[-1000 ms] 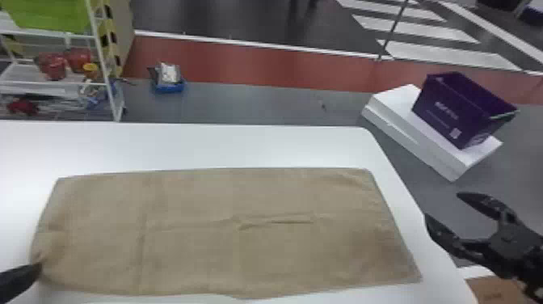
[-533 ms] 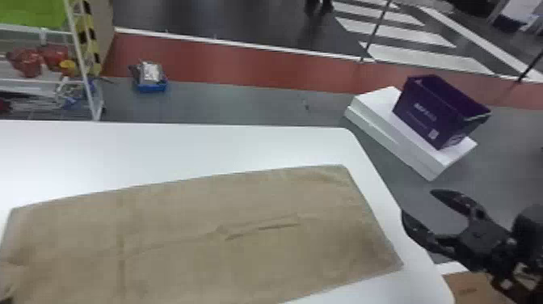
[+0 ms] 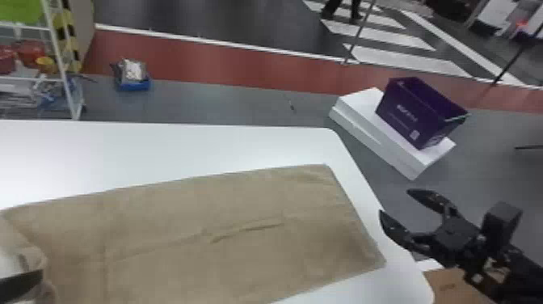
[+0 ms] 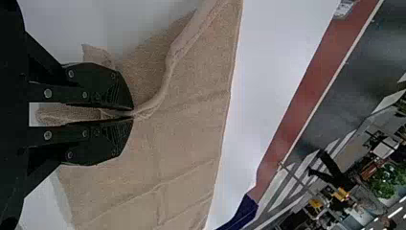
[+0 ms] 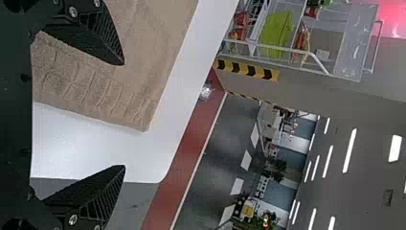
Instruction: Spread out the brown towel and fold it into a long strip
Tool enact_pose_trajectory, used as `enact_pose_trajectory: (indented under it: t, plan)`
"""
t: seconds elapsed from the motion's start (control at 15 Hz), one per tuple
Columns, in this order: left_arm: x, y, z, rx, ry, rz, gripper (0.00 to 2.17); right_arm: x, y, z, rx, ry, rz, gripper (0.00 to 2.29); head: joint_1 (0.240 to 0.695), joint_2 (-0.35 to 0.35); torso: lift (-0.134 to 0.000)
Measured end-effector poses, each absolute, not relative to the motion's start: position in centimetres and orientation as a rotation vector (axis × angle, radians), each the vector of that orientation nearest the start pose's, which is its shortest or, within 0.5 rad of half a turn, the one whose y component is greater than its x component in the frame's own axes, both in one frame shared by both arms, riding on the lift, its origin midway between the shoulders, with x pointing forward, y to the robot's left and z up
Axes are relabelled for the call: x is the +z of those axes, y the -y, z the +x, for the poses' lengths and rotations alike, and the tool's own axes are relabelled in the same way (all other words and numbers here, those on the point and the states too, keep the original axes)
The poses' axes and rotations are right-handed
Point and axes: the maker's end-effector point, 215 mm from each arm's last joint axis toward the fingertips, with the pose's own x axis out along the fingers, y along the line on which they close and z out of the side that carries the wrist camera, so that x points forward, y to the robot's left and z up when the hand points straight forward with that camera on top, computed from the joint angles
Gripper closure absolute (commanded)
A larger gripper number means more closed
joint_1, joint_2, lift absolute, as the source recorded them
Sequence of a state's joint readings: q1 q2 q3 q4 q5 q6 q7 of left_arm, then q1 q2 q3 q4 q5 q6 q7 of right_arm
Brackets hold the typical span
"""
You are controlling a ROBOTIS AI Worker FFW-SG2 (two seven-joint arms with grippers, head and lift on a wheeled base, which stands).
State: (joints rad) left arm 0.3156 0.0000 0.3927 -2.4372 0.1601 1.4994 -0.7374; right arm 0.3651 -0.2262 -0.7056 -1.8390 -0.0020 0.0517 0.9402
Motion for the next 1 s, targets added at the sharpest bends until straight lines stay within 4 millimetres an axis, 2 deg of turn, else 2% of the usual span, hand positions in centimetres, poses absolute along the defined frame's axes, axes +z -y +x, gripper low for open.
enact_pose_trajectory:
  t: [0.27,0.47,0.6,0.67,0.73,0.87,0.93,1.0]
  plan:
    - [-39.1,-21.1,36.5,-0.421,-0.807,-0.461,1.0,-33.8,47.6,40.0,0.31,-0.231,-0.339,0.13,0.695,-0.35,-0.123]
    - [-38.3,-21.6,37.6,-0.402,-0.807,-0.468,1.0,-34.0,47.8,39.9,0.305,-0.231,-0.34,0.13,0.695,-0.35,-0.123]
    - [-35.8,-23.0,38.8,-0.384,-0.745,-0.454,0.97,-34.1,48.1,39.8,0.301,-0.229,-0.343,0.13,0.695,-0.35,-0.123]
    - [-34.7,-24.1,39.1,-0.36,-0.716,-0.439,0.79,-34.1,48.1,39.8,0.301,-0.229,-0.344,0.13,0.695,-0.349,-0.123]
    - [-34.0,-25.3,39.3,-0.323,-0.697,-0.417,0.72,-34.2,48.1,39.8,0.302,-0.229,-0.345,0.13,0.695,-0.336,-0.123]
    - [-33.2,-28.4,39.4,-0.235,-0.678,-0.356,0.67,-34.2,48.1,39.8,0.303,-0.228,-0.346,0.13,0.695,-0.282,-0.123]
    - [-33.2,-29.5,39.3,-0.212,-0.68,-0.335,0.55,-34.2,47.9,39.9,0.305,-0.228,-0.345,0.13,0.695,-0.267,-0.123]
    - [-33.5,-30.2,38.9,-0.194,-0.692,-0.32,0.53,-34.3,47.7,40.0,0.31,-0.228,-0.344,0.13,0.695,-0.255,-0.123]
